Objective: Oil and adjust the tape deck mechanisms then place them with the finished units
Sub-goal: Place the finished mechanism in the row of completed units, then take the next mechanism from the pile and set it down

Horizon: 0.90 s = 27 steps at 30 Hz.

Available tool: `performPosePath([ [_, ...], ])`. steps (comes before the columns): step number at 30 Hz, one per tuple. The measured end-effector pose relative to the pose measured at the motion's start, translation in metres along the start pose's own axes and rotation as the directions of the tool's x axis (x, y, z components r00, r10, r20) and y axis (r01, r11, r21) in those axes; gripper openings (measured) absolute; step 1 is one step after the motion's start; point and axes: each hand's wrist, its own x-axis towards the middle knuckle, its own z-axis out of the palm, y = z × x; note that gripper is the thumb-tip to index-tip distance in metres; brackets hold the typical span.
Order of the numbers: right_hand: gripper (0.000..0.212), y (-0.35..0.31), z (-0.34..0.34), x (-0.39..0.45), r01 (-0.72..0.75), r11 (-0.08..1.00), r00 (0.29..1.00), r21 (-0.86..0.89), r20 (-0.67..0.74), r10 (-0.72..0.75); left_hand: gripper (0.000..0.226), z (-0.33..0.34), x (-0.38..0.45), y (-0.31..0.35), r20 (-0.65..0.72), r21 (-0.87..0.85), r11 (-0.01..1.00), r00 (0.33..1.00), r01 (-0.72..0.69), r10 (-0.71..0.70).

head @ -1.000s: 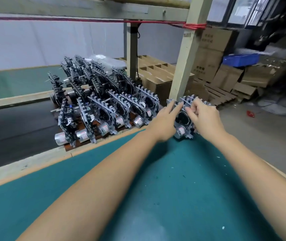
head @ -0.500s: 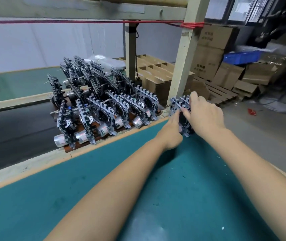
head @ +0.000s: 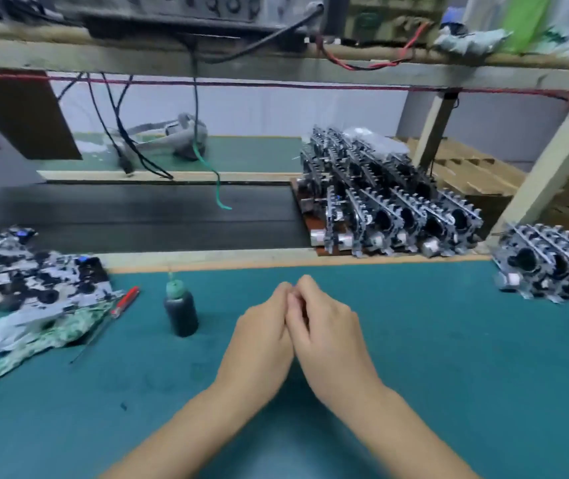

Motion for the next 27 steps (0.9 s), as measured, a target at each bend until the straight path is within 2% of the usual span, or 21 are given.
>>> performPosePath([
  [4, 0.024, -0.051, 0.075, -0.019, 0.051, 0.997, 0.976, 0.06, 0.208, -0.062, 0.021, -0.058, -0.065, -0.045, -0.145, 0.045, 0.983, 0.975, 0.177, -0.169],
  [8, 0.024, -0.09, 0.13, -0.026, 0.071, 0.993, 0.937, 0.095, 0.335, -0.099, 0.018, -0.113, -0.104, -0.084, -0.193, 0.251, 0.921, 0.947, 0.299, -0.255],
  [12, 0.017, -0.118, 0.166, -0.026, 0.132, 0.99, 0.905, 0.047, 0.402, -0.139, 0.018, -0.17, -0.124, -0.105, -0.31, 0.52, 0.75, 0.908, 0.41, -0.281],
  [15, 0.018, -0.136, 0.189, -0.02, 0.171, 0.985, 0.893, 0.026, 0.419, -0.166, 0.018, -0.213, -0.128, -0.111, -0.433, 0.643, 0.626, 0.884, 0.441, -0.178],
  [18, 0.02, -0.159, 0.209, -0.006, 0.173, 0.982, 0.891, 0.077, 0.413, -0.19, 0.01, -0.25, -0.126, -0.111, -0.59, 0.648, 0.573, 0.807, 0.502, -0.04],
  [21, 0.024, -0.184, 0.227, 0.012, 0.167, 0.976, 0.887, 0.141, 0.411, -0.211, 0.021, -0.275, -0.119, -0.113, -0.681, 0.622, 0.534, 0.732, 0.573, 0.008],
  [25, 0.021, -0.204, 0.243, 0.031, 0.158, 0.968, 0.878, 0.196, 0.421, -0.228, 0.046, -0.288, -0.102, -0.126, -0.68, 0.626, 0.377, 0.714, 0.683, -0.166],
  [27, 0.018, -0.209, 0.248, 0.037, 0.133, 0.971, 0.872, 0.201, 0.442, -0.211, 0.043, -0.289, -0.095, -0.134, -0.646, 0.651, 0.345, 0.732, 0.676, -0.217],
])
